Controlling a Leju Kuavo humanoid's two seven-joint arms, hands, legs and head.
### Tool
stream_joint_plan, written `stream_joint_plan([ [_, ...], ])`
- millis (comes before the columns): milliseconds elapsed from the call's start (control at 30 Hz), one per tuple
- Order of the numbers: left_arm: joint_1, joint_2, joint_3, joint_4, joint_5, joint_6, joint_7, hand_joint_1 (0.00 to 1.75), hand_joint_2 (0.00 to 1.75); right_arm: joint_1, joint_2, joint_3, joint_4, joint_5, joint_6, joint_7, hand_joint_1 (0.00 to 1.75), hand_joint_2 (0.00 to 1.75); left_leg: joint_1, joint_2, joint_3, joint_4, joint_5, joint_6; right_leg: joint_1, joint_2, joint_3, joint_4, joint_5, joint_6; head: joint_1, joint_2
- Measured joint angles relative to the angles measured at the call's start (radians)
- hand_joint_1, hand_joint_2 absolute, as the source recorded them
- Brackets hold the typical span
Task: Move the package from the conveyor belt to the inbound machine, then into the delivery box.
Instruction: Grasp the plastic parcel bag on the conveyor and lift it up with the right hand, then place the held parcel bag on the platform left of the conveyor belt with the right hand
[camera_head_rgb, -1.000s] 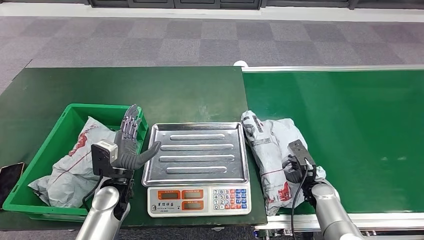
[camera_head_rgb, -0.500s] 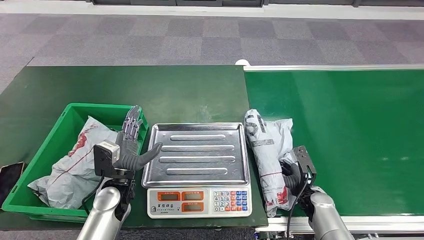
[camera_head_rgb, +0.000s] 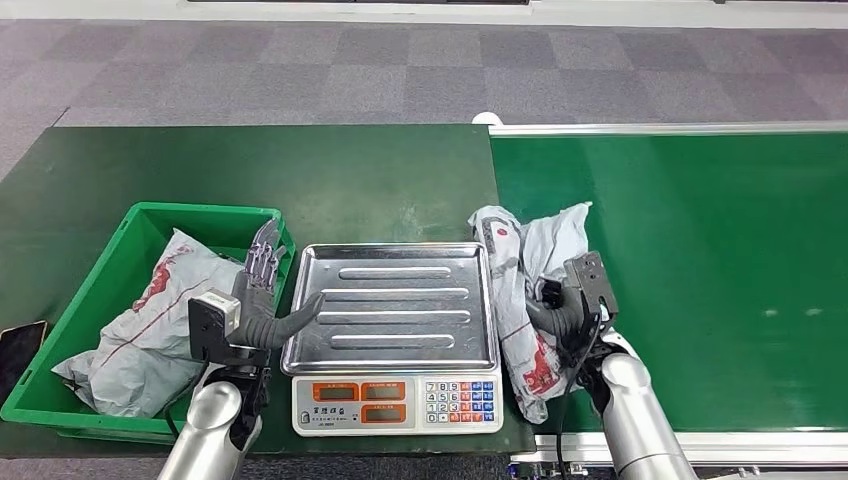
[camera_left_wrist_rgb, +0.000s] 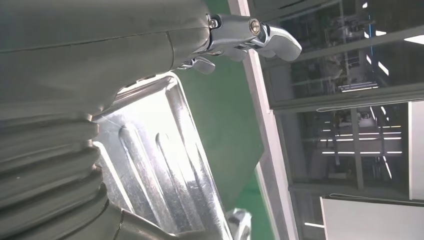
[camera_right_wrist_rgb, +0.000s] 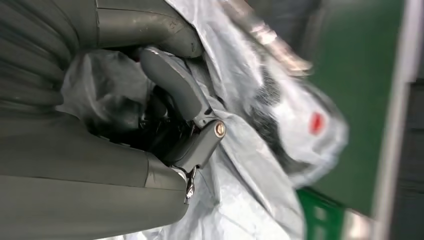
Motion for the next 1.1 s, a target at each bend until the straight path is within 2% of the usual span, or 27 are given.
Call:
stream_joint_plan([
  [267, 0.010, 0.000, 0.000, -0.010, 0.000, 0.007, -0.005, 0.00, 1.75, -0.007, -0.012, 0.039, -0.197, 0.023, -0.091, 0.029, 1.75, 1.75, -0.002, -0.005, -0.002, 0.000, 0.002, 0.000, 0.000, -0.004, -0.001, 0.000, 0.000, 0.000, 0.000, 0.000],
  [433, 0.019, 0.000, 0.000, -0.020, 0.001, 0.016, -0.007, 0.00, 1.75, -0.019, -0.033, 0.055, -0.304, 0.161, -0.288, 0.047, 1.75, 1.75, -0.004, -0.008, -0.004, 0.000, 0.003, 0.002, -0.001, -0.007, -0.001, 0.000, 0.000, 0.000, 0.000, 0.000],
  [500, 0.022, 0.000, 0.000, -0.023, 0.001, 0.018, -0.008, 0.00, 1.75, -0.032, -0.048, 0.060, -0.360, 0.192, -0.328, 0.071, 1.75, 1.75, -0.004, -0.009, -0.004, 0.000, 0.003, 0.002, -0.001, -0.008, -0.001, 0.000, 0.000, 0.000, 0.000, 0.000],
  [767, 0.023, 0.000, 0.000, -0.026, 0.004, 0.023, -0.011, 0.00, 1.75, -0.058, -0.085, 0.083, -0.495, 0.221, -0.369, 0.107, 1.75, 1.75, -0.005, -0.010, -0.004, 0.000, 0.003, 0.002, -0.002, -0.009, -0.001, 0.000, 0.000, 0.000, 0.000, 0.000],
  [1100, 0.012, -0.004, 0.000, -0.017, 0.003, 0.029, -0.012, 0.00, 1.75, -0.116, -0.091, 0.119, -0.514, 0.197, -0.379, 0.119, 1.75, 1.75, -0.005, -0.010, -0.005, 0.000, 0.004, 0.003, -0.002, -0.009, -0.002, 0.001, 0.000, 0.000, 0.000, 0.000],
])
